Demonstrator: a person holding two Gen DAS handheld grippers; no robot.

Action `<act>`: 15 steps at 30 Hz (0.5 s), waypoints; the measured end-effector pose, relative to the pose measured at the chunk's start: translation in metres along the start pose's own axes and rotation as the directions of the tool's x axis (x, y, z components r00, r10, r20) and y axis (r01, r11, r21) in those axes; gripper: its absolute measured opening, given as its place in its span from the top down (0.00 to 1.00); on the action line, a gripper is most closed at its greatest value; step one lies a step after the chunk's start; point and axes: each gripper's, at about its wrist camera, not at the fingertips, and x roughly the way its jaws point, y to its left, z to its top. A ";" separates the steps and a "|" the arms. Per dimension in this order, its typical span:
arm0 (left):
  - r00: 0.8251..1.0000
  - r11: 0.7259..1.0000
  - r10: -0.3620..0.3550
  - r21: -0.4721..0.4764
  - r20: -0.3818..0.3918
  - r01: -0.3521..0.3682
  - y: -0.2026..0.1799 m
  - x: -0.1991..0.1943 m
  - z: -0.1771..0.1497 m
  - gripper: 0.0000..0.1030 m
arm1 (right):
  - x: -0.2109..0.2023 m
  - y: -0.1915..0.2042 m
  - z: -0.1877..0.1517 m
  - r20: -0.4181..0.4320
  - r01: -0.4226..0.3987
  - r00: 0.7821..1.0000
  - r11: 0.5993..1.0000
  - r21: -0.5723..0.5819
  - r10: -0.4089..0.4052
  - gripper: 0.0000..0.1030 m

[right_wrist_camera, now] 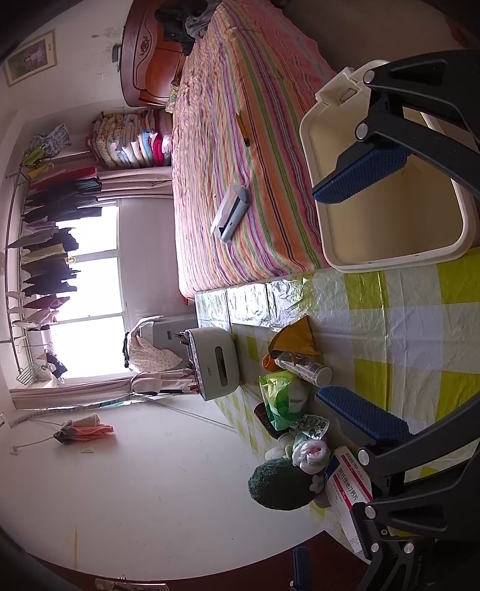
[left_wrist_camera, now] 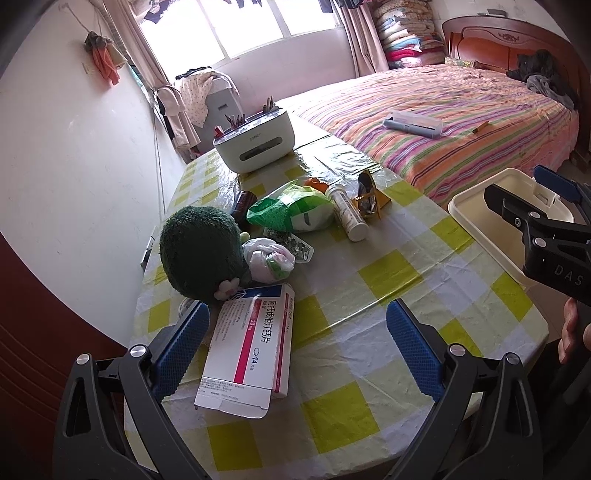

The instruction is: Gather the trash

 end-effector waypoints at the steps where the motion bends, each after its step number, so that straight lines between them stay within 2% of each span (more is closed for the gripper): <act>1: 1.000 1.000 -0.001 0.001 0.000 0.001 0.000 0.000 0.000 0.07 | 0.000 0.000 0.000 0.000 0.001 1.000 1.000 0.000 -0.001 0.06; 15: 1.000 1.000 -0.009 0.003 -0.010 0.009 0.002 0.002 -0.002 0.07 | 0.005 0.001 -0.003 -0.022 -0.001 1.000 1.000 -0.005 0.001 0.06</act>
